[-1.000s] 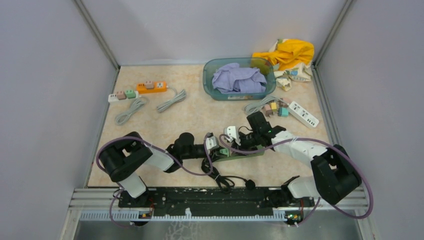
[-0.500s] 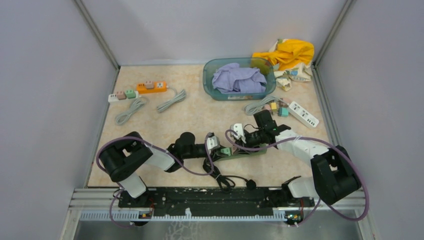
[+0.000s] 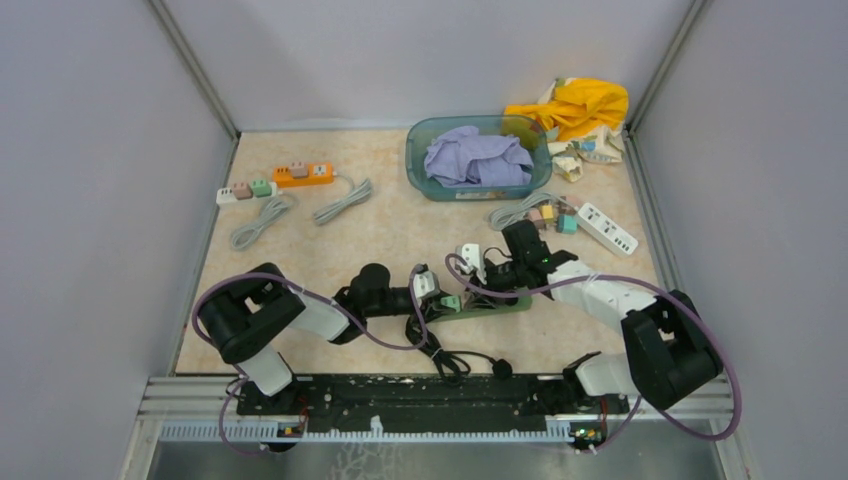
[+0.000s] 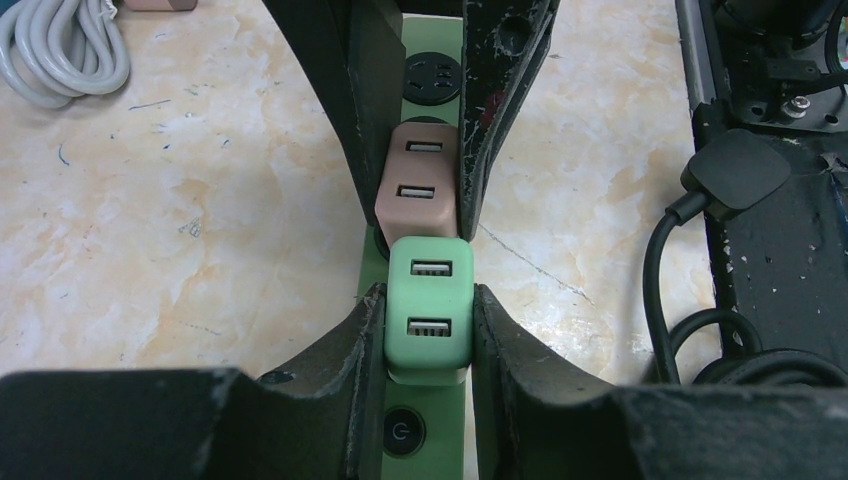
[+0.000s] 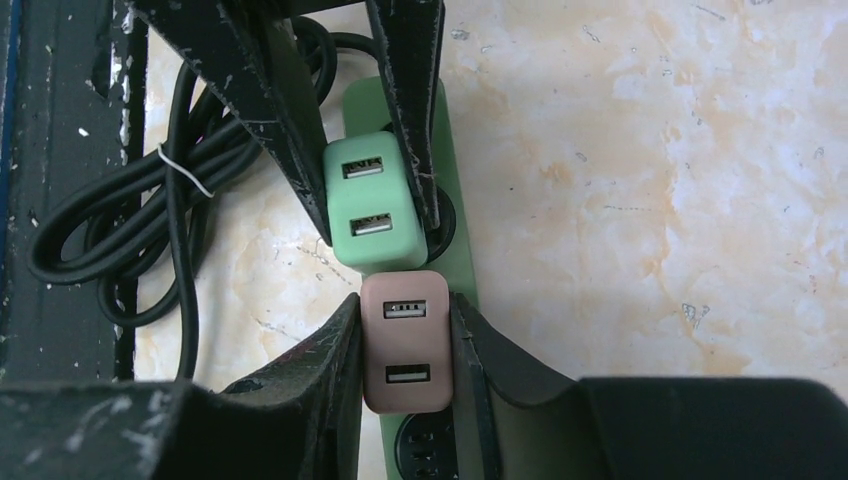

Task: Pull the plug off the socket

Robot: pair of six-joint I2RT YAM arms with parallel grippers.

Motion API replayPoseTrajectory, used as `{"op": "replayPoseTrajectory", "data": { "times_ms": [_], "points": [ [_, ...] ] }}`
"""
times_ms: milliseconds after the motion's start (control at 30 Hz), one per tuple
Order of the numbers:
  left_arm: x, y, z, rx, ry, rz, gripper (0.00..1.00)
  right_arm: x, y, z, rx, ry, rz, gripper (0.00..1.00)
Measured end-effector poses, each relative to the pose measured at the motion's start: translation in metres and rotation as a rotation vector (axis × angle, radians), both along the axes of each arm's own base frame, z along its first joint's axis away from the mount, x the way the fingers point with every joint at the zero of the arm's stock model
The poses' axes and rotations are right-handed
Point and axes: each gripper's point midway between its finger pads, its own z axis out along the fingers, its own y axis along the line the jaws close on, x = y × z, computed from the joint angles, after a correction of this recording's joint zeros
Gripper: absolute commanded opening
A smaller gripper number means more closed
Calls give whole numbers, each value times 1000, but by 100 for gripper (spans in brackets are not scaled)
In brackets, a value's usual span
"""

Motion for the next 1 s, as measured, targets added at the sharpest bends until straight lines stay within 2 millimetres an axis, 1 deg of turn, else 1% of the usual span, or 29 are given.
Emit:
{"op": "replayPoseTrajectory", "data": {
  "times_ms": [300, 500, 667, 833, 867, 1000],
  "points": [
    [0, -2, -1, 3, 8, -9, 1, -11, 1, 0, 9, -95, 149, 0],
    [0, -3, 0, 2, 19, -9, 1, -9, 1, 0, -6, -102, 132, 0],
    [1, -4, 1, 0, 19, -7, 1, -4, -7, 5, 26, -74, 93, 0],
    [0, -6, 2, -4, 23, -16, 1, -10, -11, 8, 42, -82, 131, 0],
    [-1, -6, 2, -4, 26, -21, 1, -14, -10, 8, 44, -78, 144, 0],
    [-4, -7, 2, -5, 31, -30, 1, -16, -5, 7, 35, -59, 131, 0]
  ]
}}
